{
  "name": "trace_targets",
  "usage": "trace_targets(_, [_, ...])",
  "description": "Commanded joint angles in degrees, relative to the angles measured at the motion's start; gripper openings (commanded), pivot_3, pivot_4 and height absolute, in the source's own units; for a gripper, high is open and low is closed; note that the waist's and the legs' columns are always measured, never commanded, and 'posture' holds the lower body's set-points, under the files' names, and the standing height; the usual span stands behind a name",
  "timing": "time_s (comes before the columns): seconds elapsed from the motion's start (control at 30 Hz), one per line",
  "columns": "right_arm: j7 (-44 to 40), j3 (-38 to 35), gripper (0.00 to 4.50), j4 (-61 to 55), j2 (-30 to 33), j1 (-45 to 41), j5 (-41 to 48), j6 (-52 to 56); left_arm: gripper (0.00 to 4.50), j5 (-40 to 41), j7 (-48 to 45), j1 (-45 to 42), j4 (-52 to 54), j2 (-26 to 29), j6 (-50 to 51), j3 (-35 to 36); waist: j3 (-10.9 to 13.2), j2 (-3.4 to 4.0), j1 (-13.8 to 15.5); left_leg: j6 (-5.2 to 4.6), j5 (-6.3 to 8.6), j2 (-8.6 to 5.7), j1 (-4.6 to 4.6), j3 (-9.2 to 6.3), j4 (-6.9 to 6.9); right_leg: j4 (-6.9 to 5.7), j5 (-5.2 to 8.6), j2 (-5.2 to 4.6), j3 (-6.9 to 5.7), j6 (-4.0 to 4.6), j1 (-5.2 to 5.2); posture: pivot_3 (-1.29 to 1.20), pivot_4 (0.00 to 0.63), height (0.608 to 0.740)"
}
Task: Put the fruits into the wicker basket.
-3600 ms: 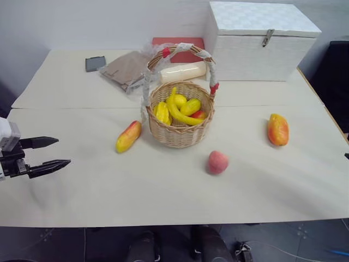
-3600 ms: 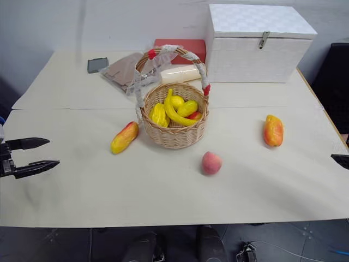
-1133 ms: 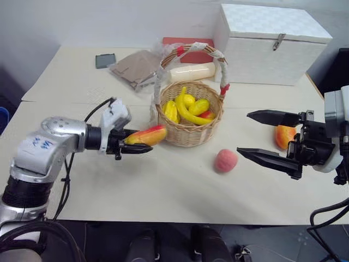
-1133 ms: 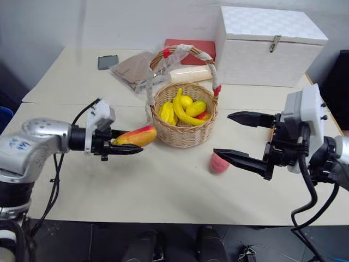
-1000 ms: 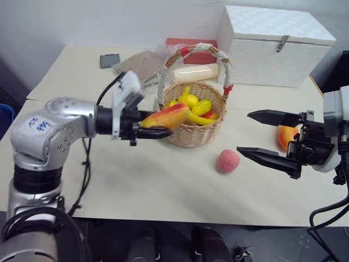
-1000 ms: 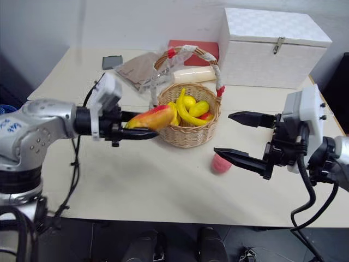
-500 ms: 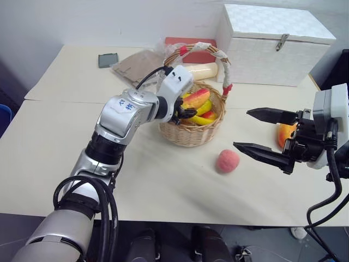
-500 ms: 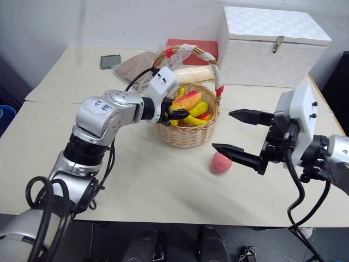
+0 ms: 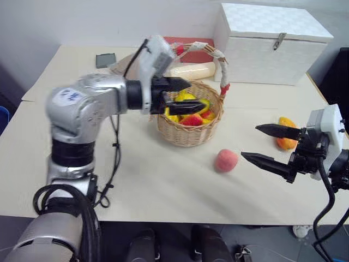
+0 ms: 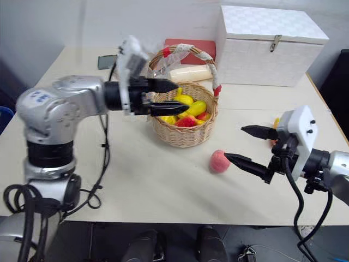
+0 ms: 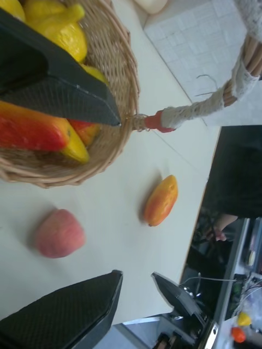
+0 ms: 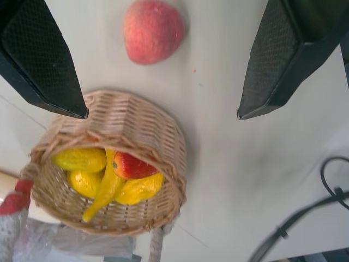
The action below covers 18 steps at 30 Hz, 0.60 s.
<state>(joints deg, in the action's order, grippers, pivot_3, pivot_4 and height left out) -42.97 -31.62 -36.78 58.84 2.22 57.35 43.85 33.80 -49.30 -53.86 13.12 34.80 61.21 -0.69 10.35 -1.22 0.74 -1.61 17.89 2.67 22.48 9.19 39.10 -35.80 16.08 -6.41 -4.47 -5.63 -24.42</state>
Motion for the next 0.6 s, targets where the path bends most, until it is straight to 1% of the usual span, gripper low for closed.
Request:
trace_targets(0.03, [-3.1,-5.4,4.5,2.0,-0.7,3.9,0.0,0.7,4.43,0.7,-12.7,8.3,4.0,10.7,-8.3,2.3,0.0,0.0,-0.2,0.01,0.0,0.01,-0.02,0.02,0.0,0.0,0.0,0.01,0.01,0.01,0.01,0.0,0.15,0.74])
trace_targets(0.1, [-5.7,-7.6,4.5,2.3,-1.2,7.6,0.6,1.6,4.43,-1.9,-18.3,14.2,3.8,17.3,-14.8,2.0,0.0,-0.01,-0.3,0.01,0.0,0.01,0.0,0.03,0.0,-0.01,0.02,0.0,0.01,0.03,-0.02,0.0,0.15,0.74])
trace_targets(0.13, [-6.8,-8.2,4.5,2.1,-1.5,9.2,0.3,1.4,4.43,-3.0,-20.0,16.3,3.3,19.4,-17.5,1.8,0.0,-0.01,-0.2,0.01,0.01,0.01,0.0,0.03,0.0,0.0,0.02,-0.01,0.01,0.04,-0.02,0.0,0.15,0.74])
trace_targets(0.2, [-7.1,-7.8,4.5,1.5,-3.0,11.5,-1.6,-0.2,4.43,-4.5,-21.1,18.9,1.8,21.5,-21.5,1.7,0.0,-0.01,0.5,-0.01,0.06,0.01,-0.01,-0.02,0.0,0.06,0.04,-0.02,-0.04,0.07,0.03,0.0,0.15,0.74])
trace_targets(0.27, [-4.8,-3.9,4.5,1.6,-6.3,12.4,-6.0,-3.4,4.43,-6.0,-20.1,20.0,-0.5,20.7,-25.3,2.1,0.0,-0.04,0.9,-0.09,0.15,-0.04,-0.01,-0.09,0.01,0.15,0.02,-0.08,-0.07,0.06,0.12,0.0,0.15,0.74])
trace_targets(0.37, [-0.8,3.0,4.5,3.1,-11.2,9.7,-12.1,-7.6,4.43,-6.1,-20.4,20.7,-0.3,18.9,-28.8,1.6,0.0,-0.05,0.7,-0.14,0.19,-0.07,-0.03,-0.12,0.01,0.24,0.01,-0.16,-0.07,0.07,0.19,0.0,0.15,0.74])
trace_targets(0.47, [3.8,9.1,4.5,6.3,-16.8,4.5,-17.3,-11.2,4.43,-4.2,-20.4,20.3,1.0,16.4,-28.8,1.4,0.0,-0.05,0.4,-0.09,0.22,-0.04,-0.03,-0.06,0.0,0.15,0.0,-0.15,-0.05,0.06,0.14,0.0,0.15,0.74])
trace_targets(0.6, [4.9,15.2,4.5,10.6,-21.1,-0.1,-20.9,-13.0,4.43,-2.9,-20.8,18.5,1.6,14.3,-28.0,0.7,0.0,-0.02,-0.1,0.02,0.18,0.02,-0.02,0.0,0.0,0.0,0.05,-0.02,-0.05,0.1,0.03,0.0,0.15,0.74])
